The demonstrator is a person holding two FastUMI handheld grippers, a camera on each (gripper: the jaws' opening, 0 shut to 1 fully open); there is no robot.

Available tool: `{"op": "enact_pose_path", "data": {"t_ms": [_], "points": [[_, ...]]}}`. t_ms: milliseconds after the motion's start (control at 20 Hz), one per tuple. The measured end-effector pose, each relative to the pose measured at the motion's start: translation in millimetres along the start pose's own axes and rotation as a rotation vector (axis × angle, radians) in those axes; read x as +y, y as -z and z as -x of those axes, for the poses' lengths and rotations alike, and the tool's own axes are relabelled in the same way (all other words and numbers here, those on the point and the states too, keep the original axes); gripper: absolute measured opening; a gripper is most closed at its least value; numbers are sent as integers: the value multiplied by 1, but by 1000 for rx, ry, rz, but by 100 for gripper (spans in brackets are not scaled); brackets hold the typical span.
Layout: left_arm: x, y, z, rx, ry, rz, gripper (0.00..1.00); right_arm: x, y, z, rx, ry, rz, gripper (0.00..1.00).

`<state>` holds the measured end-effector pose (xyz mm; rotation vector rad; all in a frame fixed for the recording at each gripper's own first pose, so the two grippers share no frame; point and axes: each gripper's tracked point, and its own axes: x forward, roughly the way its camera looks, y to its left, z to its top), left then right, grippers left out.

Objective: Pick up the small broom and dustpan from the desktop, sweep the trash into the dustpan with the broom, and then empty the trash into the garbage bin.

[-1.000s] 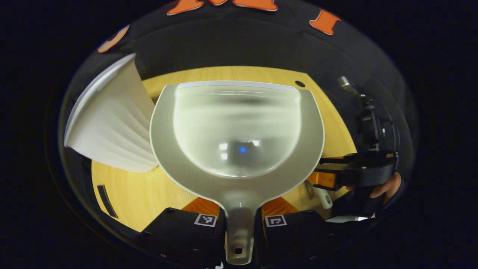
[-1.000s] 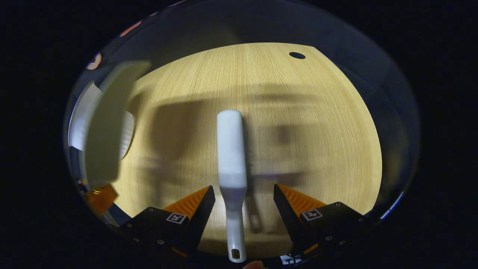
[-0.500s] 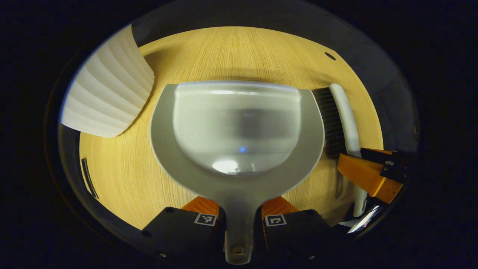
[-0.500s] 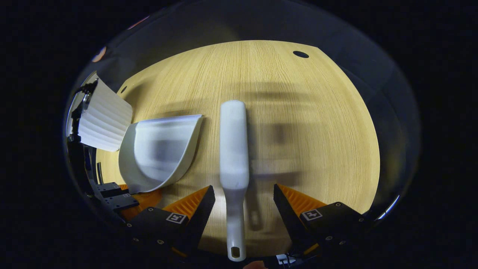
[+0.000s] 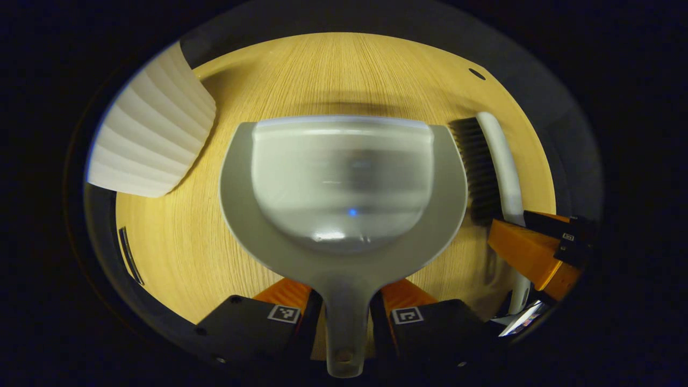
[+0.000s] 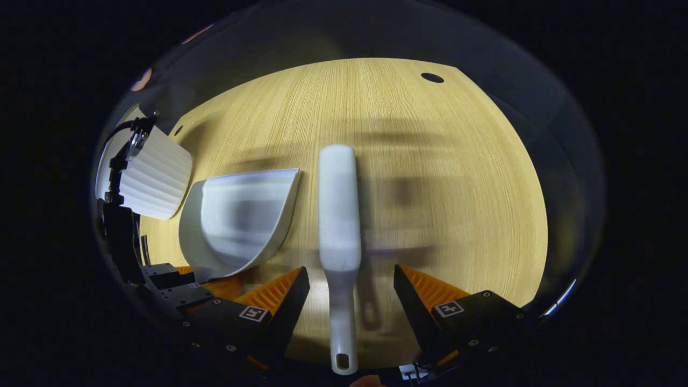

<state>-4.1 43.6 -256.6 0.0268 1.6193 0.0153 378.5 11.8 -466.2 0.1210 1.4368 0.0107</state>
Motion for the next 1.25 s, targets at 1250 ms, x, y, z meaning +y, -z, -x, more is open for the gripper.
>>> {"op": "enact_pose_path", "data": {"t_ms": [1250], "points": [[7, -187, 310, -1404, -95, -23, 93, -1, -173, 277, -1267, -105, 191, 95]]}}
